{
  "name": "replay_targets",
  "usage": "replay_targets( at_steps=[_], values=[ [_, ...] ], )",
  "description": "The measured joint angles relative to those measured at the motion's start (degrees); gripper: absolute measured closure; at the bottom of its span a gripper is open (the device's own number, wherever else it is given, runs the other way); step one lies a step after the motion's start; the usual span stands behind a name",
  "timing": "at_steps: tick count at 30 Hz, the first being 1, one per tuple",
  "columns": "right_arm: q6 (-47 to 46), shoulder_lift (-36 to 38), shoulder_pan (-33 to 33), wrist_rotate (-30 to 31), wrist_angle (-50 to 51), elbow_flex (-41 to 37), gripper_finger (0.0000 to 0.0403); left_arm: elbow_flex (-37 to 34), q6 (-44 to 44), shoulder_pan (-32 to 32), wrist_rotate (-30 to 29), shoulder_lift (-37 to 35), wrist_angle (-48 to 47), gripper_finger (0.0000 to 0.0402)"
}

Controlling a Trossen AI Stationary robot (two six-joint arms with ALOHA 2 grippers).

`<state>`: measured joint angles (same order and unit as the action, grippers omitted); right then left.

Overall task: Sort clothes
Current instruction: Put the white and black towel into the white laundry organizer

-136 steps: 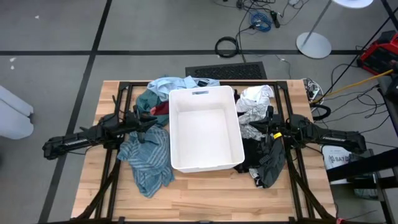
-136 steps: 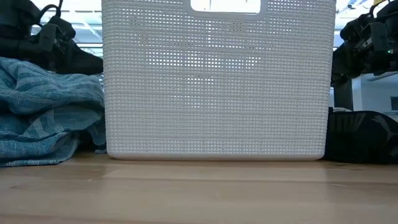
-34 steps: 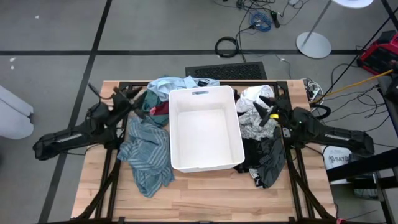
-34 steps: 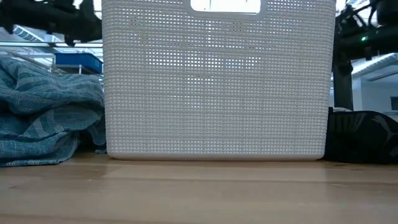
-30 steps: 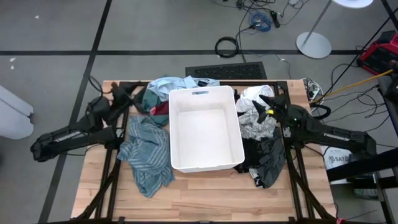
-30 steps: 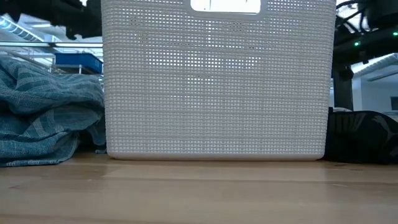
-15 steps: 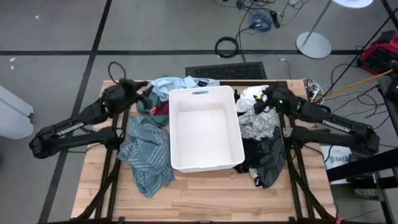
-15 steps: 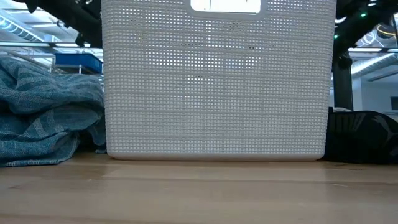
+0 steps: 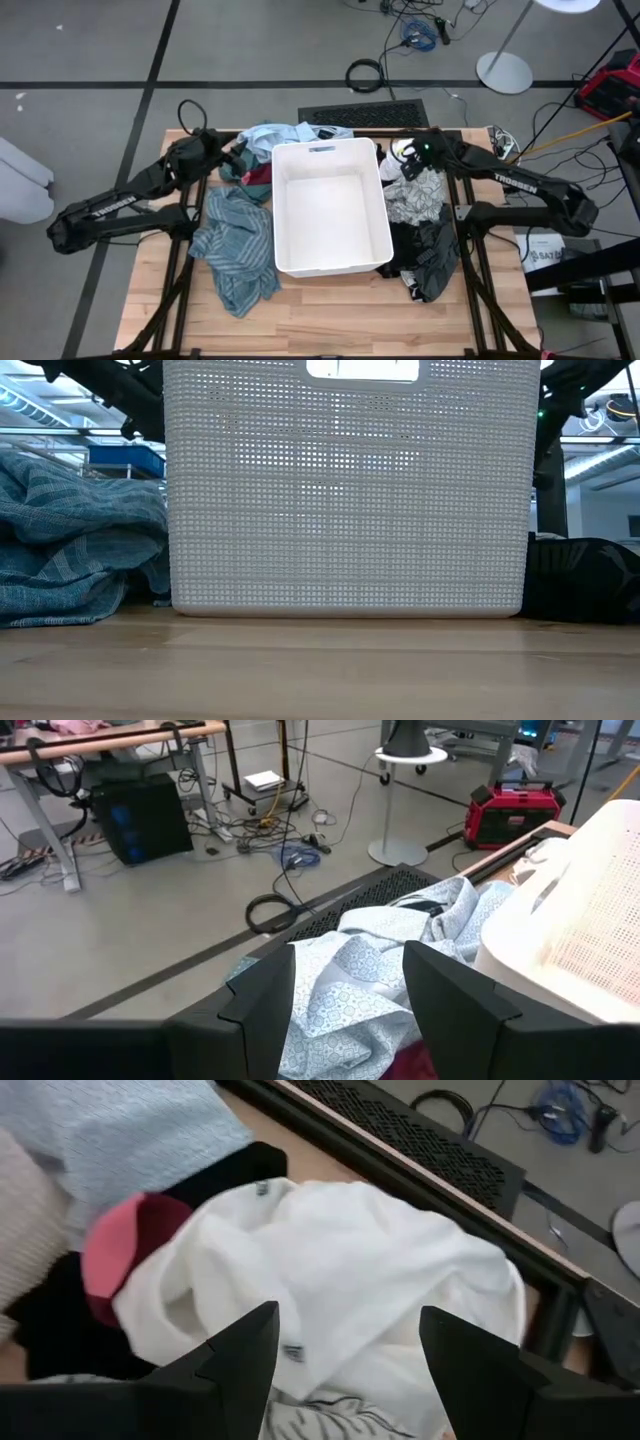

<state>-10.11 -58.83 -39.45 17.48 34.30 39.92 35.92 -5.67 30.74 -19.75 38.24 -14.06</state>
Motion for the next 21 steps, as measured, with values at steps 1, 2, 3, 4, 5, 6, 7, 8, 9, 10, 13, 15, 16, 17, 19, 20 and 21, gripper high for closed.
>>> replay_targets(
  at_steps=[1,2,3,4,5,6,7,8,9,10,13,15,16,17,19,20,21],
  values=[
    [0.4,-0.2,-0.4,-0.6,0.3,0.0,0.0172,0.0,0.0,0.0,0.0,0.0,0.0,0.0203],
    [0.7,-0.4,-0.9,-2.0,0.5,0.0,0.0172,0.0,0.0,0.0,0.0,0.0,0.0,0.0203],
    [1.0,-0.7,-1.3,-3.5,0.5,0.0,0.0172,0.0,0.0,0.0,0.0,0.0,0.0,0.0203],
    [1.2,-0.9,-1.6,-4.8,0.5,0.0,0.0172,0.0,0.0,0.0,0.0,0.0,0.0,0.0203],
    [1.4,-1.2,-1.8,-5.5,0.5,0.0,0.0172,0.0,0.0,0.0,0.0,0.0,0.0,0.0203],
    [1.3,-1.5,-1.8,-5.6,0.8,0.0,0.0172,0.0,0.0,0.0,0.0,0.0,0.0,0.0203],
    [1.1,-1.7,-1.8,-5.5,1.5,0.0,0.0172,0.0,0.0,0.0,0.0,0.0,0.0,0.0203],
    [0.7,-1.8,-1.8,-5.5,2.7,0.0,0.0172,0.0,0.0,0.0,0.0,0.0,0.0,0.0203],
    [0.3,-1.8,-1.8,-5.5,3.7,0.0,0.0172,0.0,0.0,0.0,0.0,0.0,0.0,0.0203],
    [-0.3,-1.8,-1.8,-5.5,4.6,0.0,0.0172,0.0,0.0,0.0,0.0,0.0,-0.1,0.0203],
    [-2.1,-1.4,-1.8,-5.5,8.2,0.0,0.0172,0.0,0.1,0.0,0.0,0.0,-0.2,0.0203],
    [-2.8,-1.1,-1.6,-5.6,9.1,0.0,0.0172,0.0,0.1,0.0,0.0,0.0,-0.2,0.0203],
    [-2.8,-0.9,-1.4,-5.6,8.9,0.0,0.0172,0.0,0.2,0.0,0.0,0.0,-0.1,0.0203],
    [-2.8,-0.6,-1.1,-5.8,8.8,0.0,0.0172,0.0,0.3,0.0,0.0,0.0,0.0,0.0203],
    [-2.8,-0.4,-0.4,-7.4,8.7,0.0,0.0172,0.0,0.2,0.0,-0.1,0.0,0.0,0.0203],
    [-2.8,-0.4,0.1,-8.4,8.8,0.0,0.0172,0.0,0.2,0.0,-0.1,0.0,-0.1,0.0203],
    [-2.8,-0.3,0.7,-9.3,8.8,0.0,0.0172,0.0,0.2,0.0,-0.1,0.0,-0.1,0.0203]
  ],
)
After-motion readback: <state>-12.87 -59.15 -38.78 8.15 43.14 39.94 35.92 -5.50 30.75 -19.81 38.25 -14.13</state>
